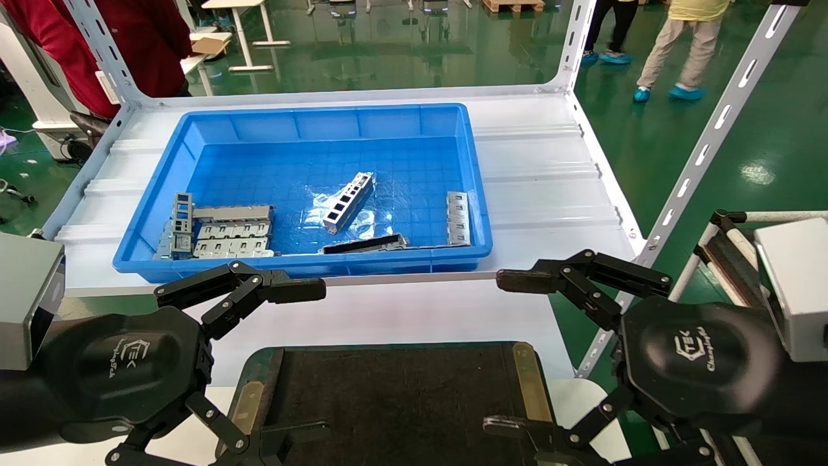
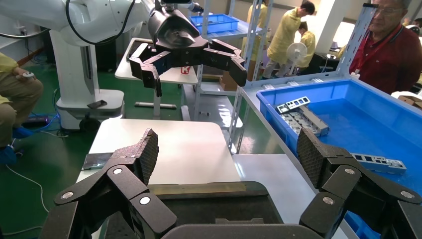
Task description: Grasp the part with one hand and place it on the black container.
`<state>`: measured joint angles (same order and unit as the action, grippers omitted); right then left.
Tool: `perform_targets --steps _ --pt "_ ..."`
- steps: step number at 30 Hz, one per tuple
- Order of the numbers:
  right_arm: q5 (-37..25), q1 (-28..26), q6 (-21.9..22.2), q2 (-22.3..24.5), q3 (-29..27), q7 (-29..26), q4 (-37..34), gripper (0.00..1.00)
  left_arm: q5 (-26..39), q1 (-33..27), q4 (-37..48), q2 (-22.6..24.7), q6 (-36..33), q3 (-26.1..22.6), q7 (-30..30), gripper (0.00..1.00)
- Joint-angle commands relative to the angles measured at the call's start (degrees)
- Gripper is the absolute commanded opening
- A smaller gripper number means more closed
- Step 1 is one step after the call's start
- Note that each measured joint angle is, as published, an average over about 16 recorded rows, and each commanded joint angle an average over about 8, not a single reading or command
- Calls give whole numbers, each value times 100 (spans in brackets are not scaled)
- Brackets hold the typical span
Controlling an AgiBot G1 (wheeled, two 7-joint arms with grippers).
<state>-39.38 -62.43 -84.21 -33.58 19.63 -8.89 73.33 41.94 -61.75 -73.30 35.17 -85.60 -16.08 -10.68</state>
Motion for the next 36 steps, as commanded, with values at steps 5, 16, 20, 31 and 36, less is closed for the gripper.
perform_targets --steps 5,16,20,31,36 --pt "0 0 0 0 0 0 0 100 0 0 0 0 0 0 0 100" --pt "0 0 0 0 0 0 0 100 0 0 0 0 0 0 0 100" --pt "0 0 0 0 0 0 0 100 0 0 0 0 0 0 0 100" --pt "0 0 0 0 0 0 -1 100 -1 0 -3 0 5 3 3 100" --pt "0 -1 -1 0 1 1 -2 100 18 -15 4 22 54 1 2 100"
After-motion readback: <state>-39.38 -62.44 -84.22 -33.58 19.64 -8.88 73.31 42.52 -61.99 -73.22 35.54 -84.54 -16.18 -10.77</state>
